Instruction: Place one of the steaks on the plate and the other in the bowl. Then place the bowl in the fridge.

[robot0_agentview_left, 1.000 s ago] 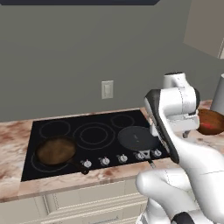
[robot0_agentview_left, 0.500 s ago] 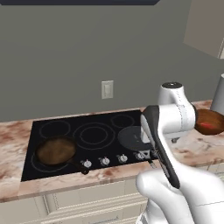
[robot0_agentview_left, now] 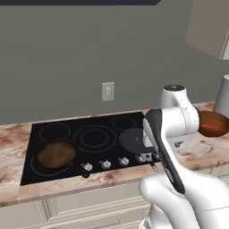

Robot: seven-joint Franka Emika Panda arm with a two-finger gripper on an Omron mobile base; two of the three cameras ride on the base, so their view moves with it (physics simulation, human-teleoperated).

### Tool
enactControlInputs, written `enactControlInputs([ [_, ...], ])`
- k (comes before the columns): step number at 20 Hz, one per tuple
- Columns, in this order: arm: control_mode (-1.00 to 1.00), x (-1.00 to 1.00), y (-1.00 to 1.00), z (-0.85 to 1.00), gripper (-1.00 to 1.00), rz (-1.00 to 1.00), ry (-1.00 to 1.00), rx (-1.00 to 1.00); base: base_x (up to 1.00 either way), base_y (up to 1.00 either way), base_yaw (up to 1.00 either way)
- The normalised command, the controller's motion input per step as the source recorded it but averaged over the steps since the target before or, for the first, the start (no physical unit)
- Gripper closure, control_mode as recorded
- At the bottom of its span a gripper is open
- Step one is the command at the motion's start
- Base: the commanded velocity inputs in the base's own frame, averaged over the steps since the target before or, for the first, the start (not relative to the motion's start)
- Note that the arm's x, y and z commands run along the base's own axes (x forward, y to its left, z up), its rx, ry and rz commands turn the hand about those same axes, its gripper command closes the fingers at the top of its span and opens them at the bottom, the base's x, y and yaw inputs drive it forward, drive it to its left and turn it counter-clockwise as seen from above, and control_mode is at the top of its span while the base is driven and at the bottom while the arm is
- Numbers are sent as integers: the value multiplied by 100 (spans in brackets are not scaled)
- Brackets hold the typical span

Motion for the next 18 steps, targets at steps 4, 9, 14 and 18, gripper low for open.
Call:
enactControlInputs([
  [4, 100, 0, 0, 0, -100, 0, 0, 0, -73, -51, -47],
  [9, 100, 0, 0, 0, -100, 0, 0, 0, -48, -55, -61],
  [14, 100, 0, 0, 0, -100, 0, 0, 0, 5, -96, -71],
  [18, 100, 0, 0, 0, -100, 0, 0, 0, 0, -84, -79],
])
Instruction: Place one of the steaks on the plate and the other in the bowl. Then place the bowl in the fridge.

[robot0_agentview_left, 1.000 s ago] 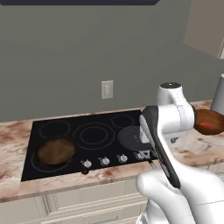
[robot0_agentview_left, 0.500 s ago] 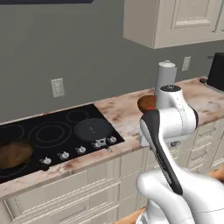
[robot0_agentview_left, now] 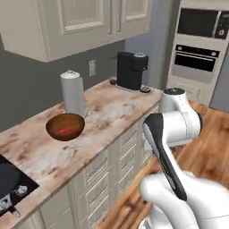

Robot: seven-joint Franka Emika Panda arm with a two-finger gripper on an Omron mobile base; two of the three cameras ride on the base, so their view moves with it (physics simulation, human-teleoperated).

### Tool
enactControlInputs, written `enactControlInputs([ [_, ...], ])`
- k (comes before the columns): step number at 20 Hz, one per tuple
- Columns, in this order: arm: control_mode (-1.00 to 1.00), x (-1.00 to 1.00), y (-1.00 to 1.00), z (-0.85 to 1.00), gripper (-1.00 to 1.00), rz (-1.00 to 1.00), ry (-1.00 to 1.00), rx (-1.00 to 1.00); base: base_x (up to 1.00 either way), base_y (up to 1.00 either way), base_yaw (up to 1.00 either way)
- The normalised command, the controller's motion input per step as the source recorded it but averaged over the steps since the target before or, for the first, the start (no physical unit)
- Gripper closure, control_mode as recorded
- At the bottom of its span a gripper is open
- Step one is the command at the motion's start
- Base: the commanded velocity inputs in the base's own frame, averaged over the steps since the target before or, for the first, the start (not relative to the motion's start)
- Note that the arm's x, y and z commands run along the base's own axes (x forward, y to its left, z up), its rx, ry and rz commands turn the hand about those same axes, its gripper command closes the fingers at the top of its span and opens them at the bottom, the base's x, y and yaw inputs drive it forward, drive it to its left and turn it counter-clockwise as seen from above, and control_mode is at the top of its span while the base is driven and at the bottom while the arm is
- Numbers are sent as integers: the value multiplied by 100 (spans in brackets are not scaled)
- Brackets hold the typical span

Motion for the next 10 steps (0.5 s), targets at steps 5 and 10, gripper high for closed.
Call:
enactControlInputs([
  [5, 100, 0, 0, 0, -100, 0, 0, 0, 1, -71, -82],
  [10, 100, 0, 0, 0, -100, 0, 0, 0, 14, -63, -80],
])
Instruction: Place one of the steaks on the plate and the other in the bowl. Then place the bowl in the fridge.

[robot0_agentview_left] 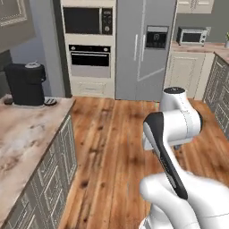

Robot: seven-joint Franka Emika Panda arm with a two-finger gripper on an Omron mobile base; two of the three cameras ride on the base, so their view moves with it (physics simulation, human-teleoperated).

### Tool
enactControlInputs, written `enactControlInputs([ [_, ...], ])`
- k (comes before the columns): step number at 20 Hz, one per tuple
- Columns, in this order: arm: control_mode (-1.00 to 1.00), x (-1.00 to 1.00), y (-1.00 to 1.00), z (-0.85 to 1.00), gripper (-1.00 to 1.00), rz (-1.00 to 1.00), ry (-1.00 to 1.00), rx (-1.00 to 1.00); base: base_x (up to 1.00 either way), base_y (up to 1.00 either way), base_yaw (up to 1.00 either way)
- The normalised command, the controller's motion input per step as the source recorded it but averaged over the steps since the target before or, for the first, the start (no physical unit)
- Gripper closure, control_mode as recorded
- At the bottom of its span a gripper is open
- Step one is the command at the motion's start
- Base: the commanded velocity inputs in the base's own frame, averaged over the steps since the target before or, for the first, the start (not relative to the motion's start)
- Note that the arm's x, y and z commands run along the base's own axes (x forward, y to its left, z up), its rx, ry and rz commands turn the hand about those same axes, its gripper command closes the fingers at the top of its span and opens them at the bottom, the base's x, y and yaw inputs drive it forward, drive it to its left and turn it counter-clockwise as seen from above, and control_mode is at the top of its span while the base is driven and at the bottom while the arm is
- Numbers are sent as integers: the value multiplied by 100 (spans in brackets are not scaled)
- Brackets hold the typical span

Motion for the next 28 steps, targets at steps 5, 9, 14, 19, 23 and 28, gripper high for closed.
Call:
enactControlInputs([
  [5, 100, 0, 0, 0, -100, 0, 0, 0, 69, -35, -62],
  [9, 100, 0, 0, 0, -100, 0, 0, 0, 97, 25, -46],
  [14, 100, 0, 0, 0, -100, 0, 0, 0, 100, 66, -27],
  [19, 100, 0, 0, 0, -100, 0, 0, 0, 100, 67, -10],
  [23, 100, 0, 0, 0, -100, 0, 0, 0, 100, -11, 5],
  [28, 100, 0, 0, 0, -100, 0, 0, 0, 100, -26, 14],
])
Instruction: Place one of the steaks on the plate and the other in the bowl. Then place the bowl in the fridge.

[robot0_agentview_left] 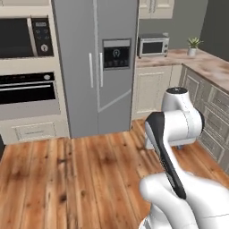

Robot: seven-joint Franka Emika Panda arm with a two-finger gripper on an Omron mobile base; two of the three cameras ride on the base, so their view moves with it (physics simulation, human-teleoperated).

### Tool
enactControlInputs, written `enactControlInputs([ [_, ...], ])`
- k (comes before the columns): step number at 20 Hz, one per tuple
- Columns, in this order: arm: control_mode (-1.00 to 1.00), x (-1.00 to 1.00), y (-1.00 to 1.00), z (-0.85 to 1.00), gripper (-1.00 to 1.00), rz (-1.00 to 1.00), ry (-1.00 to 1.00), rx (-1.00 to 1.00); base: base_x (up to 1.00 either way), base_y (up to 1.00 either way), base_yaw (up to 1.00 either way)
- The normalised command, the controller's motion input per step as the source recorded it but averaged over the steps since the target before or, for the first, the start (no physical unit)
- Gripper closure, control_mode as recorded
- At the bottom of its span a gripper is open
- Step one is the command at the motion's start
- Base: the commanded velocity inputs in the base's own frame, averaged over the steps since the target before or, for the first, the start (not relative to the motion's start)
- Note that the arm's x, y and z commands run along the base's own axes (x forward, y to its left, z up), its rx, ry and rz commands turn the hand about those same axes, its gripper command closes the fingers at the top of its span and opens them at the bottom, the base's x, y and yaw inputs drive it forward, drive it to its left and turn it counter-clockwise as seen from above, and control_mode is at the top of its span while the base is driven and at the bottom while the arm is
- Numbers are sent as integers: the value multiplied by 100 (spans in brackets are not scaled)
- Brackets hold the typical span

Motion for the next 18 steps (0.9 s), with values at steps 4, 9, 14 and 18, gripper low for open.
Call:
enactControlInputs([
  [4, 100, 0, 0, 0, -100, 0, 0, 0, 100, -14, 0],
  [9, 100, 0, 0, 0, -100, 0, 0, 0, 100, -24, -7],
  [14, 100, 0, 0, 0, -100, 0, 0, 0, 99, 7, -9],
  [18, 100, 0, 0, 0, -100, 0, 0, 0, 73, 44, -4],
])
